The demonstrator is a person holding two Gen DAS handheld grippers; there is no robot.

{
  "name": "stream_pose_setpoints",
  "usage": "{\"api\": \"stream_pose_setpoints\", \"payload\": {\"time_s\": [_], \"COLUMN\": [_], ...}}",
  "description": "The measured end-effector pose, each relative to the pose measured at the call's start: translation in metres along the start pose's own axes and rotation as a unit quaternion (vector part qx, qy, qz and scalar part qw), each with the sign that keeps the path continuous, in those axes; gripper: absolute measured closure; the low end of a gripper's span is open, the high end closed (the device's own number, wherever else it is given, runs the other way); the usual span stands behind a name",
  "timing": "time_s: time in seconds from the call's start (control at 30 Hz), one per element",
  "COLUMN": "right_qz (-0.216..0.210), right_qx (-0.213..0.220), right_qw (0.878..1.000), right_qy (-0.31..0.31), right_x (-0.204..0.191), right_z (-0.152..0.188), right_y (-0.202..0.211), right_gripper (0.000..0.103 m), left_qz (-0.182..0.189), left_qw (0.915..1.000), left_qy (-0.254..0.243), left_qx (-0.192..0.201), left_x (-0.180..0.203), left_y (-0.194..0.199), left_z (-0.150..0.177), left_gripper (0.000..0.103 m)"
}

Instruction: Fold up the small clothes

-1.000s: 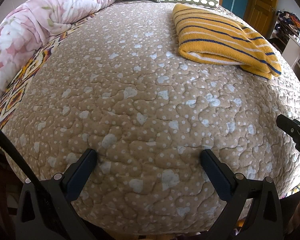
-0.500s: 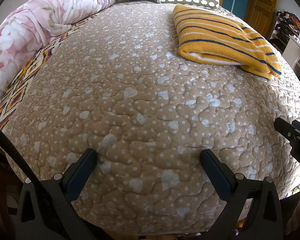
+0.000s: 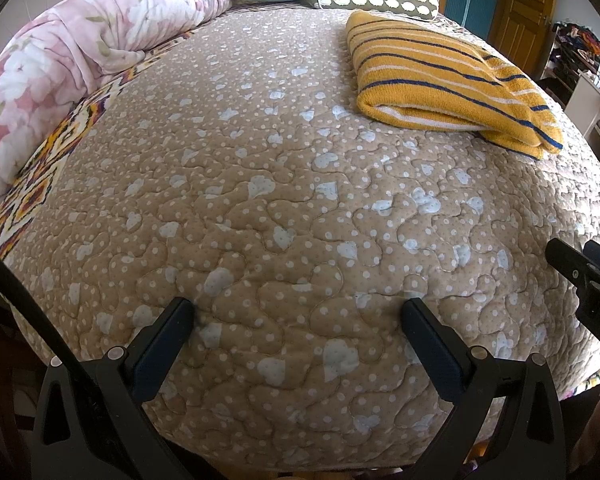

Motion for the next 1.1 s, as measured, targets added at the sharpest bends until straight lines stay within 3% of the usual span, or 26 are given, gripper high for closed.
{"api": "stream_pose_setpoints", "payload": {"time_s": [1.1], "right_qz": [0.006], "right_qx": [0.005], "right_qw": [1.000], "right_qy": [0.008], "right_x": [-0.019], "right_z": [0.000], "right_y": [0.009], "right_gripper": [0.028], "left_qz": [-0.001], "left_qw": [1.0000], "left_qy": [0.001], "left_qx": [0.004], "left_x": [0.001], "left_y": [0.001], "left_z": [0.001], "left_gripper": [0.000]}}
Point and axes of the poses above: each gripper's, at about its wrist camera, not at the fingertips, and y roughly against the way its jaws point, x to its right, z to its underside, the point moved 9 cm from there along -y, roughly the way its jaws point, and after that the axes turned 12 degrees about y, right-handed, at the moved point
